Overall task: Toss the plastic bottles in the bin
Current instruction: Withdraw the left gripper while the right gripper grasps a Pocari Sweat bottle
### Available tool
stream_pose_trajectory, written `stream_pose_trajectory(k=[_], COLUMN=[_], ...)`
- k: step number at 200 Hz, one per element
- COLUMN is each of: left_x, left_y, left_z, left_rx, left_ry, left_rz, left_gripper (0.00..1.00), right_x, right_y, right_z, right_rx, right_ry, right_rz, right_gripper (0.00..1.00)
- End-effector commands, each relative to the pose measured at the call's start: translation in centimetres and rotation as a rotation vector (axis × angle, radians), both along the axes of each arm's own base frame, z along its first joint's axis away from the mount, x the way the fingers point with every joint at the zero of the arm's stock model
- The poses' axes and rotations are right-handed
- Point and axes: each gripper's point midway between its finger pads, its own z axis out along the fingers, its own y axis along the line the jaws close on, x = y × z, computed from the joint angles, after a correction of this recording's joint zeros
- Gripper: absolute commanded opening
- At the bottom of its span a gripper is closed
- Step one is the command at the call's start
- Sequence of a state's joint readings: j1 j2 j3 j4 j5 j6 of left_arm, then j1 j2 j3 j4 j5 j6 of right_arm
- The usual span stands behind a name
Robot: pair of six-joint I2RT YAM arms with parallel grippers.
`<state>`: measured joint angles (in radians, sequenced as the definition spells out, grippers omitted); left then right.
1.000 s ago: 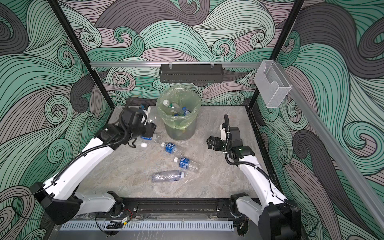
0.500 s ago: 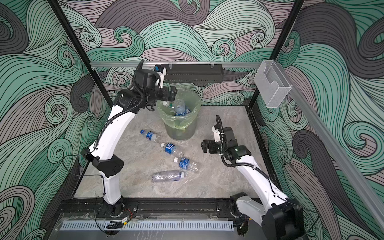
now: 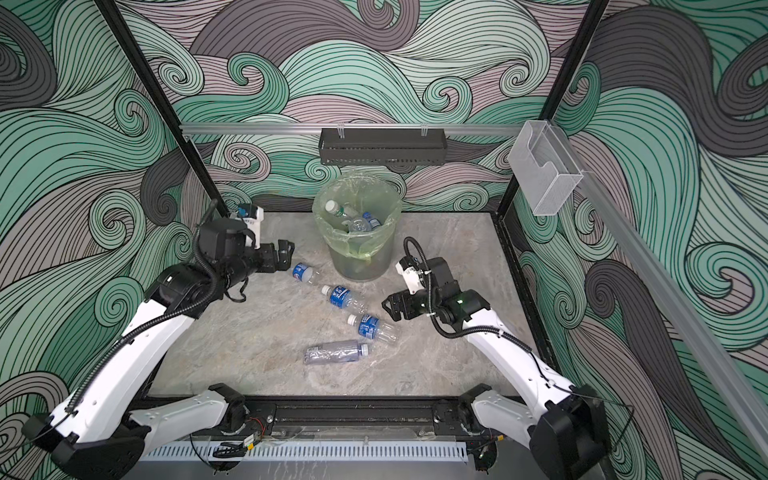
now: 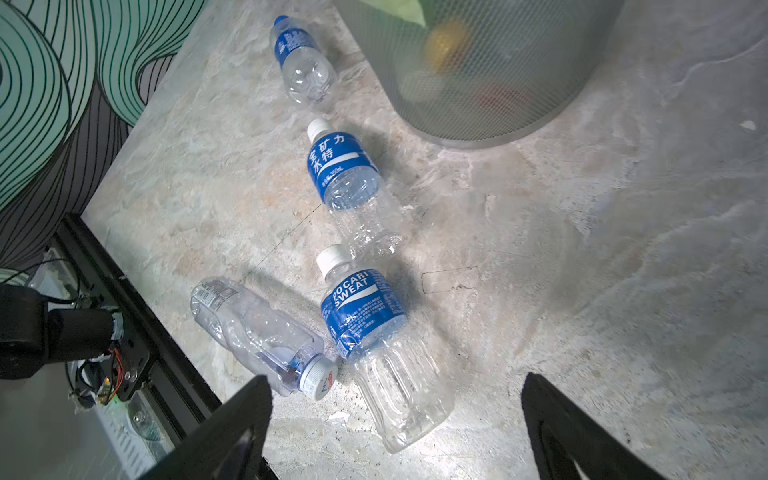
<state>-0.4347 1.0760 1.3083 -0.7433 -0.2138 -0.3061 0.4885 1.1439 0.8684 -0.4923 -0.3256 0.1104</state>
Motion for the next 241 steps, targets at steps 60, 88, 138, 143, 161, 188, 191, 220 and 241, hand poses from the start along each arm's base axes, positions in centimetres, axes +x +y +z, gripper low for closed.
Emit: stream_pose_trajectory(k=[60,88,138,143,161,188,191,220,241], left_x=[-5.0,-5.2,-4.7,-4.7,-4.7,-4.6,-4.6,-4.2,-4.0], left_y=[4.9,5.1,5.0,5.0,5.0,5.0,5.0,4.8,4.8], left_z=[-8.3,-9.0,-10.1,-10.3,-10.6,-10.9,-10.9,-11.0,-11.3], left_rx=[-0.006,0.007,0.022,0.023,0.025,0.024,0.024,0.029,0.035], left_ry=[0.148,0.163,0.193,0.195,0.201,0.201,0.201,0.204,0.215], left_rz=[0.154,0.158,0.157,0.157,0.158,0.159,0.158,0.151,0.149], left_gripper=[0.99,0.99,0.99,0.99,0.99,0.99,0.99,0.99,0.99], right_x=[-1.2,-1.8,-2.4,-2.4,-2.7,-2.3,-2.2,-1.8,-2.1], right_y=[3.7,4.7,5.7,5.7,5.4,4.4,4.3,3.5,3.3], right_z=[-5.7,-8.0,-10.9,-11.1,-12.2,-13.5,-13.6,-13.9,-13.6], right_rx=[-0.127,-0.16,-0.241,-0.253,-0.302,-0.377,-0.386,-0.415,-0.403], right_ry=[0.145,0.19,0.215,0.22,0.241,0.247,0.248,0.244,0.241], right_rz=[0.151,0.17,0.2,0.204,0.201,0.143,0.135,0.084,0.07], right_gripper=[0.87,0.85,0.83,0.82,0.79,0.71,0.7,0.65,0.64])
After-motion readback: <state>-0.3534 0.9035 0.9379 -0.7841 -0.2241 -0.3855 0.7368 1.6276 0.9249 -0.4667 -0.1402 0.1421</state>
